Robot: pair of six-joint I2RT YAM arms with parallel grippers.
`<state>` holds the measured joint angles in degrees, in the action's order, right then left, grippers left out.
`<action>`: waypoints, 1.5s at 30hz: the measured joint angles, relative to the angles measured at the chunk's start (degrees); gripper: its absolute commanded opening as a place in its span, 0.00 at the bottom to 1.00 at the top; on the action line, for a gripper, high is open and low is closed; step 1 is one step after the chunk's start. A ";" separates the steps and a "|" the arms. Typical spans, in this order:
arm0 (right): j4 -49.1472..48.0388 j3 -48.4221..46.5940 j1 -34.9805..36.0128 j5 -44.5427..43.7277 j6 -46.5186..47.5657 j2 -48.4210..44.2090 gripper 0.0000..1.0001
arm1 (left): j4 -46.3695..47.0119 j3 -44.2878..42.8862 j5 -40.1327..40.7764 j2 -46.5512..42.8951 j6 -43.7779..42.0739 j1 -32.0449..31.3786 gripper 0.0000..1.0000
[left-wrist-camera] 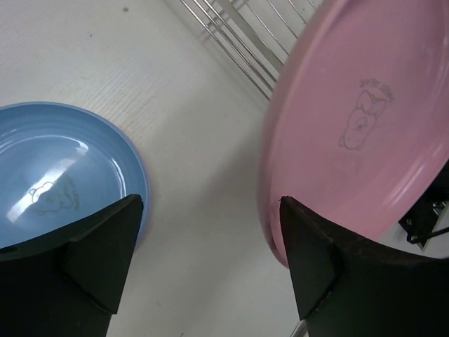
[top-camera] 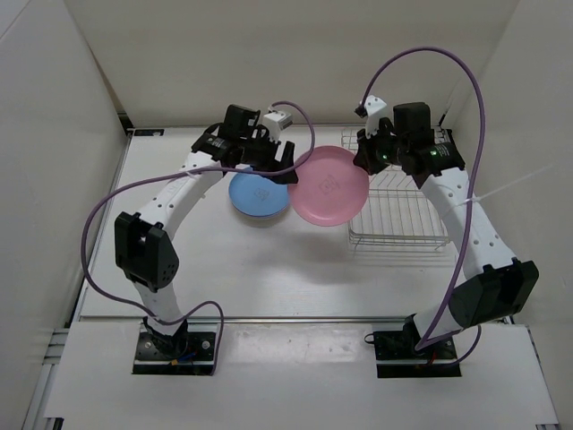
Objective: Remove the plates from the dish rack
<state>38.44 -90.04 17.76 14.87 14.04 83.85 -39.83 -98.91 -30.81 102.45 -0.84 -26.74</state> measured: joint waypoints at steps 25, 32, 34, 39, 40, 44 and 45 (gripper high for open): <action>-1.31 -0.17 2.32 -2.95 -0.04 0.24 0.02 | 1.27 -3.82 8.22 1.29 1.90 -4.13 0.12; -1.49 -0.17 2.91 -5.62 -1.42 1.84 0.49 | 2.14 2.49 13.20 -2.54 0.94 -3.72 0.12; -1.75 -0.17 2.78 -7.43 -1.92 2.32 0.51 | 2.40 5.53 14.51 -4.46 1.11 -2.25 0.12; -2.45 -0.22 -0.55 -10.03 -4.20 2.89 0.54 | 2.23 8.13 18.08 -7.23 3.43 7.39 0.12; -2.49 -0.42 -1.44 -10.29 -4.66 2.89 0.54 | 2.19 7.89 17.90 -7.06 4.22 9.77 0.12; -2.58 -1.40 -3.15 -11.41 -5.64 2.89 0.54 | 1.16 4.59 14.91 -3.50 7.37 17.62 0.12; -2.54 -1.60 -3.10 -11.54 -5.77 2.89 0.54 | 1.05 3.32 12.98 -1.81 8.04 18.99 0.12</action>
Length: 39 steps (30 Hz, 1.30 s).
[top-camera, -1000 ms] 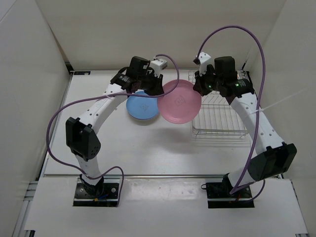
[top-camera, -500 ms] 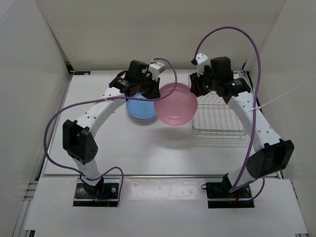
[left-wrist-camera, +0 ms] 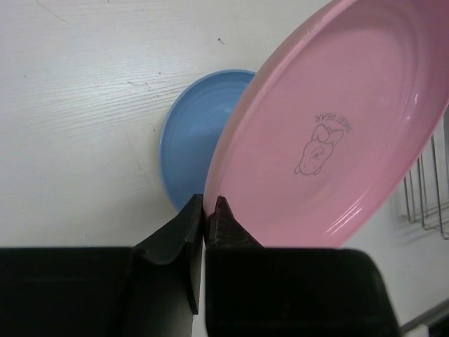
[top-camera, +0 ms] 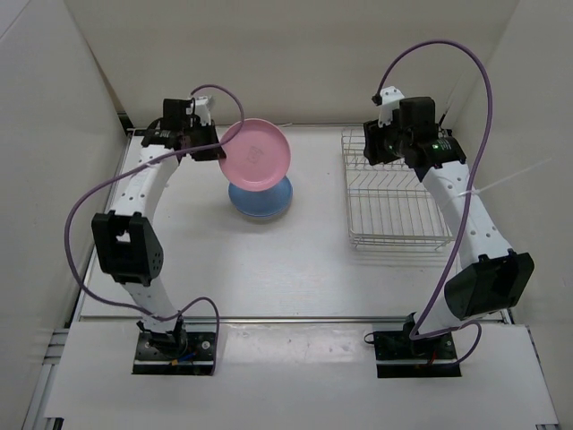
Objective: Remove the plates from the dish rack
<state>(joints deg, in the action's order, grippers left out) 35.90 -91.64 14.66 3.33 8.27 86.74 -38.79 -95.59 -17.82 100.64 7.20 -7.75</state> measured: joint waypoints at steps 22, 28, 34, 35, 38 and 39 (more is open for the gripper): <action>0.00 -0.13 0.33 -0.57 -0.17 -0.15 0.54 | -1.09 3.76 -20.28 16.39 4.83 5.38 0.12; 0.00 -0.13 0.33 -0.15 -0.17 -0.15 0.54 | -1.16 2.49 -19.61 17.20 4.87 6.43 0.12; 0.00 -0.11 0.33 0.31 -0.17 -0.46 0.54 | -1.11 1.68 -17.97 19.10 4.90 6.67 0.12; 0.02 -0.09 0.35 0.35 -0.17 -0.59 0.54 | -1.11 1.68 -17.59 19.52 4.92 6.67 0.12; 0.00 -0.09 0.35 0.72 -0.17 -1.22 0.54 | -1.20 1.66 -16.83 20.50 5.14 6.67 0.12; 0.00 -0.07 0.35 0.83 -0.17 -1.46 0.54 | -1.22 1.66 -16.57 20.72 5.16 6.67 0.12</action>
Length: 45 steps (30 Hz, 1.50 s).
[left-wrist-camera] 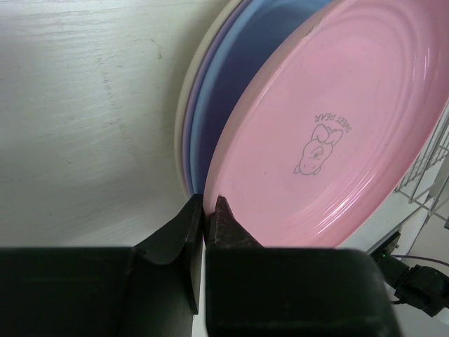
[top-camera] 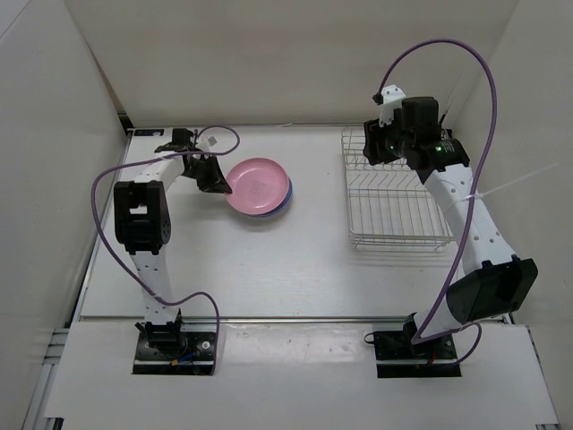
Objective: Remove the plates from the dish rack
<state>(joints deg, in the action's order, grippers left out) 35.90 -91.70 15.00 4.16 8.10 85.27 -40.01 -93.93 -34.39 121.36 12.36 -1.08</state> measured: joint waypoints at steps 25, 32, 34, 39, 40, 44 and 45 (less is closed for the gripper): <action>0.02 0.70 0.00 0.76 0.00 -1.03 0.54 | -0.04 -2.27 1.31 0.26 0.63 -1.25 0.20; 0.00 0.76 0.00 0.76 0.00 -1.05 0.54 | 0.07 -4.15 1.33 1.55 0.63 -3.26 0.20; 0.00 0.85 0.00 0.92 0.00 -1.14 0.54 | -0.04 -4.22 1.38 2.10 0.63 -3.56 0.20; -0.07 1.42 0.00 1.18 0.00 -1.64 0.54 | -0.35 -4.26 1.88 2.95 0.57 -3.58 0.20; 0.00 1.57 0.00 1.18 0.02 -1.68 0.54 | -0.37 -4.26 2.01 2.97 0.55 -3.52 0.20; 0.00 1.64 0.00 1.25 0.00 -1.73 0.54 | -0.48 -4.42 2.21 2.97 0.35 -2.89 0.20; 0.00 1.64 0.00 1.42 0.00 -1.75 0.54 | -0.50 -4.44 2.23 2.97 0.35 -2.78 0.20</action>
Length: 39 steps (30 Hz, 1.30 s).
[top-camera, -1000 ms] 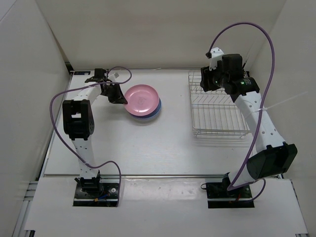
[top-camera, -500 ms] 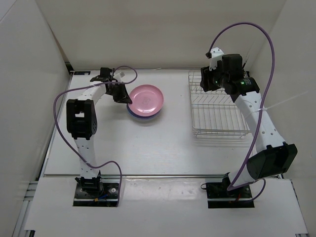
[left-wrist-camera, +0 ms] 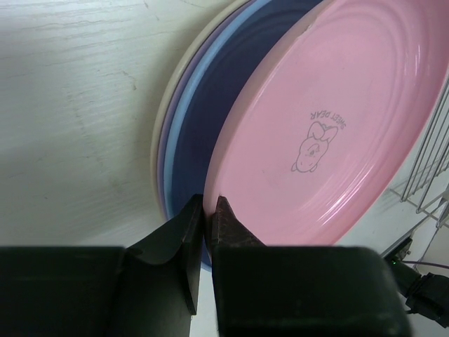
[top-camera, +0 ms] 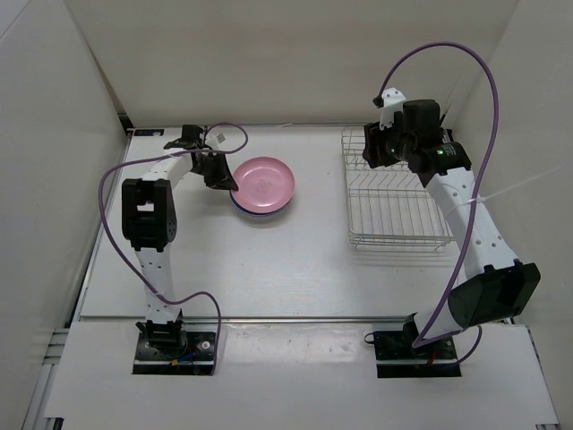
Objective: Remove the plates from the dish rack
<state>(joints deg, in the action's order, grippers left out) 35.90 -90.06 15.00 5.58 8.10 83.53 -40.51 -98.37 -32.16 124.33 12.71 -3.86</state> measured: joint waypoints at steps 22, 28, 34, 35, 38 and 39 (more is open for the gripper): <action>0.00 0.00 0.00 0.83 0.00 -0.46 0.53 | 0.07 -0.37 -0.85 -0.17 -0.22 0.31 0.69; 0.00 0.00 0.00 1.27 -0.02 -0.46 0.53 | -0.26 -0.35 0.11 -1.99 -0.63 0.02 1.00; 0.02 0.00 0.00 1.44 -0.04 -0.46 0.53 | -0.79 -0.35 1.14 -3.50 -1.40 0.26 1.00; 0.00 0.00 0.00 1.46 -0.04 -0.46 0.53 | -0.96 -0.35 1.14 -3.87 -1.51 0.26 1.00; 0.02 0.00 0.00 1.49 -0.04 -0.46 0.53 | -1.14 -0.35 1.11 -4.94 -1.84 0.26 1.00; 0.02 0.00 0.00 1.49 -0.04 -0.46 0.53 | -1.14 -0.35 1.11 -5.22 -1.95 0.26 1.00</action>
<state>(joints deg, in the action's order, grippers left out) 35.92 -90.06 15.00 7.07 8.05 83.07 -41.65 -98.72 -31.05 119.11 10.76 -3.60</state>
